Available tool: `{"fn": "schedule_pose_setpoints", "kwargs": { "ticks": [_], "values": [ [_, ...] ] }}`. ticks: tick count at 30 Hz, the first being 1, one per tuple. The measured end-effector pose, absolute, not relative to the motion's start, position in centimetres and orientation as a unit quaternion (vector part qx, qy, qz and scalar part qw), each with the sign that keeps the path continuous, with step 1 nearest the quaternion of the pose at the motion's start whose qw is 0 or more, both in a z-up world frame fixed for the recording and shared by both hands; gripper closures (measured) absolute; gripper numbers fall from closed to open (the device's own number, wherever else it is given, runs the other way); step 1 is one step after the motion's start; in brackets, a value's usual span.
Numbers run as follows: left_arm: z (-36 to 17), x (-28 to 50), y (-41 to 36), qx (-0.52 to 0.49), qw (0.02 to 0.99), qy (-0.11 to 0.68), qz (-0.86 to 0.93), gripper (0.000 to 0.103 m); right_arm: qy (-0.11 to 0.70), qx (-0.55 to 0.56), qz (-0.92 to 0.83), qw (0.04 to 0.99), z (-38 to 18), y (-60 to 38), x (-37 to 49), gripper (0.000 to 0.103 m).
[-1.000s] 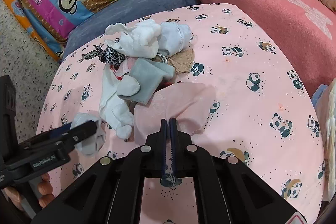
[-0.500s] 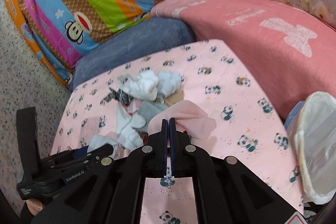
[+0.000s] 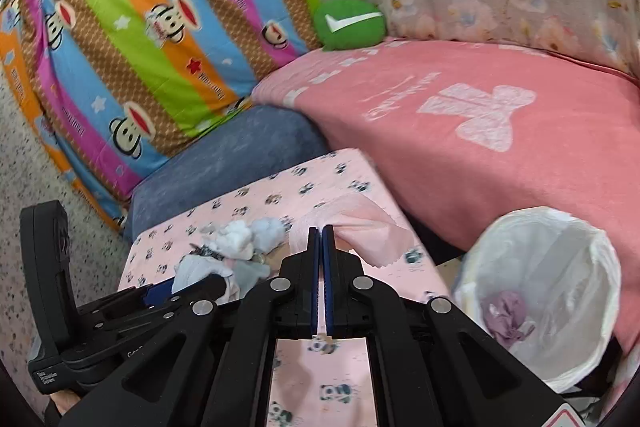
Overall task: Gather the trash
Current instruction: 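Lift the sock and pink cloth with both grippers and carry them over the bin, then open both grippers to drop the sock and pink cloth into the bin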
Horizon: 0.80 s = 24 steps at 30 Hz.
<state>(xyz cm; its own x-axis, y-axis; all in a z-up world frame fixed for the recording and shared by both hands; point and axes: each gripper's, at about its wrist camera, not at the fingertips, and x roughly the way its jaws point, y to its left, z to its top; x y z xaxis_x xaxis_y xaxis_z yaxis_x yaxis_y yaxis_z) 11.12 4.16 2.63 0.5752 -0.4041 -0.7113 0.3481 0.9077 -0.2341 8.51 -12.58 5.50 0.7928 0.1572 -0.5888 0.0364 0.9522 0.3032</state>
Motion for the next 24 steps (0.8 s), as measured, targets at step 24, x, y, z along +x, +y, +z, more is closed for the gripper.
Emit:
{"fn": "schedule_pose_setpoints", "kwargs": {
  "ticks": [24],
  "values": [
    [3.1, 8.4, -16.5, 0.093, 0.838, 0.401, -0.359, 0.061, 0.296, 0.227, -0.126, 0.919, 2.9, -31.9, 0.7, 0.1]
  ]
}}
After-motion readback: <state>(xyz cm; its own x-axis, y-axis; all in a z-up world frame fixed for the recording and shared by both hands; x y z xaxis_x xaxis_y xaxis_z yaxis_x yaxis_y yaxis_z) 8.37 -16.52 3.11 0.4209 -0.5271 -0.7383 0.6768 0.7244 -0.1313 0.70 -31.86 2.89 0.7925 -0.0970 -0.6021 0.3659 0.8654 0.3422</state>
